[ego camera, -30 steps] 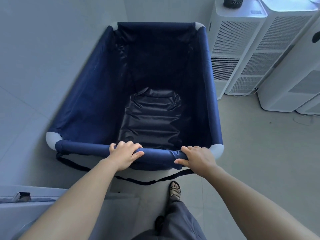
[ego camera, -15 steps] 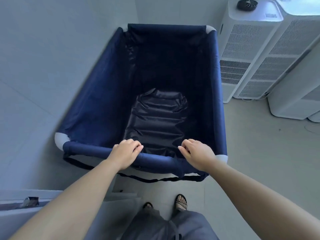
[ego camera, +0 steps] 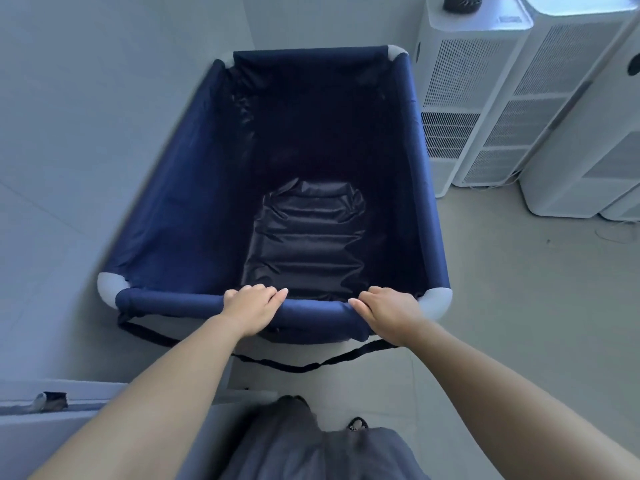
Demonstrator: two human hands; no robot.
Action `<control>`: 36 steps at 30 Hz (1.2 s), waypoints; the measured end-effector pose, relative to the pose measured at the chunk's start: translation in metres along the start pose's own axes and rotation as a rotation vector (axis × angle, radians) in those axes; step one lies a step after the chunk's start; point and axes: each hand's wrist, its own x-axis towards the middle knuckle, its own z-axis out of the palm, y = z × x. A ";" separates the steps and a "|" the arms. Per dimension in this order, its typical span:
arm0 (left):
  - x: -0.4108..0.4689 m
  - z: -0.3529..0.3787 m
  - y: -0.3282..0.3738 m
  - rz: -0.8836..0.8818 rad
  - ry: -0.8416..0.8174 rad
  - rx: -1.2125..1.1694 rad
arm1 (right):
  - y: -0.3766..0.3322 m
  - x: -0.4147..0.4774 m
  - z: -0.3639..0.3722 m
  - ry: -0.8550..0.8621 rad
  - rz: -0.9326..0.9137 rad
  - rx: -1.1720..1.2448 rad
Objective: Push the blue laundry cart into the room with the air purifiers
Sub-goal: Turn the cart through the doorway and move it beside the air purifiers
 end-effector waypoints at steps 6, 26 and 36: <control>0.005 0.002 0.000 -0.003 -0.014 0.101 | 0.001 0.002 0.005 0.029 0.009 -0.040; 0.005 -0.005 0.002 0.067 0.008 0.033 | 0.002 0.005 0.006 0.052 -0.114 -0.190; 0.020 -0.014 0.000 0.091 -0.073 0.021 | 0.003 0.011 0.009 0.083 -0.060 -0.106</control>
